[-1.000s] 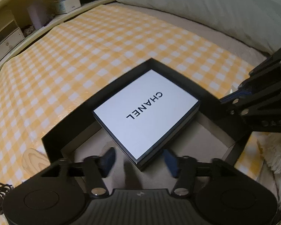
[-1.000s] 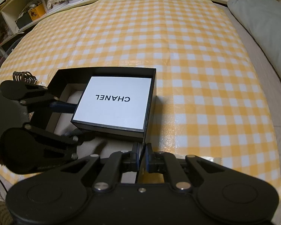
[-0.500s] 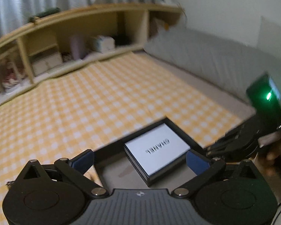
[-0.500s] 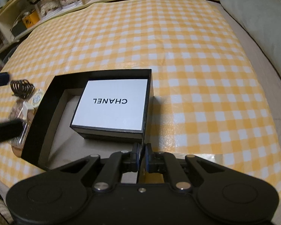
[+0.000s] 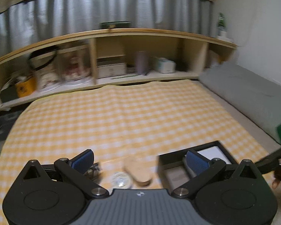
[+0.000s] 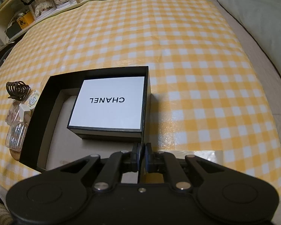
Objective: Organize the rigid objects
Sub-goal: 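Open the left tool to release the CHANEL box and withdraw, then grasp the clear plastic case on the cork coaster with the left tool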
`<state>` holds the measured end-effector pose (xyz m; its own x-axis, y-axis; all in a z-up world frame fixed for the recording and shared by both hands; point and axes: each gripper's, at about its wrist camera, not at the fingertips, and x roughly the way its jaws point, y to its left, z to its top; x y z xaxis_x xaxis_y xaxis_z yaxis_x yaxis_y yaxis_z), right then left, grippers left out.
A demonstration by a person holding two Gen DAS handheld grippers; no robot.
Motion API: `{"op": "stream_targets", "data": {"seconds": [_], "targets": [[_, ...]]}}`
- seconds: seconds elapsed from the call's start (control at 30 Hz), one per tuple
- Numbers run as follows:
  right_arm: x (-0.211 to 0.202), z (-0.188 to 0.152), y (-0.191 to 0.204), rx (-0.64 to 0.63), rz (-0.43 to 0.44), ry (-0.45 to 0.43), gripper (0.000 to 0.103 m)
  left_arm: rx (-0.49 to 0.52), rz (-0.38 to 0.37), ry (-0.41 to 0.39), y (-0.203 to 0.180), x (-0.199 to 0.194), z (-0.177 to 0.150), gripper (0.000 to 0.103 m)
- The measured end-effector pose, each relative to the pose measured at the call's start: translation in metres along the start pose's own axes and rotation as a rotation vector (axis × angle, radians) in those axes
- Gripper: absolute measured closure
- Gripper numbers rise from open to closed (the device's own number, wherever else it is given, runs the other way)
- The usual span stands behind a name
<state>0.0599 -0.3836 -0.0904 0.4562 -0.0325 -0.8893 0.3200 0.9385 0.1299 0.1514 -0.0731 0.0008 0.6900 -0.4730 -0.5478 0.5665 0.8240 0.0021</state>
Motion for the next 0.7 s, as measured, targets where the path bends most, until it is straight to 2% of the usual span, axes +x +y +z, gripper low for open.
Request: {"op": "stream_targets", "data": {"seconds": [0.13,0.3,0.53,0.7], "targets": [[0.005,-0.003,0.013,-0.019,-0.031,0.007,0.095,-0.094,0.044,0.026,0.026,0.005,-0.019,0.0],[0.012,-0.004,0.02,-0.042,-0.042,0.021,0.092,-0.157,0.055,0.136,0.043,0.02,-0.044,0.0],[0.021,-0.006,0.034,-0.071,-0.049,0.026,0.093,-0.188,0.027,0.303,0.036,0.051,-0.076,0.0],[0.029,-0.005,0.043,-0.089,-0.057,0.03,0.093,-0.198,0.082,0.337,0.032,0.069,-0.09,0.0]]}}
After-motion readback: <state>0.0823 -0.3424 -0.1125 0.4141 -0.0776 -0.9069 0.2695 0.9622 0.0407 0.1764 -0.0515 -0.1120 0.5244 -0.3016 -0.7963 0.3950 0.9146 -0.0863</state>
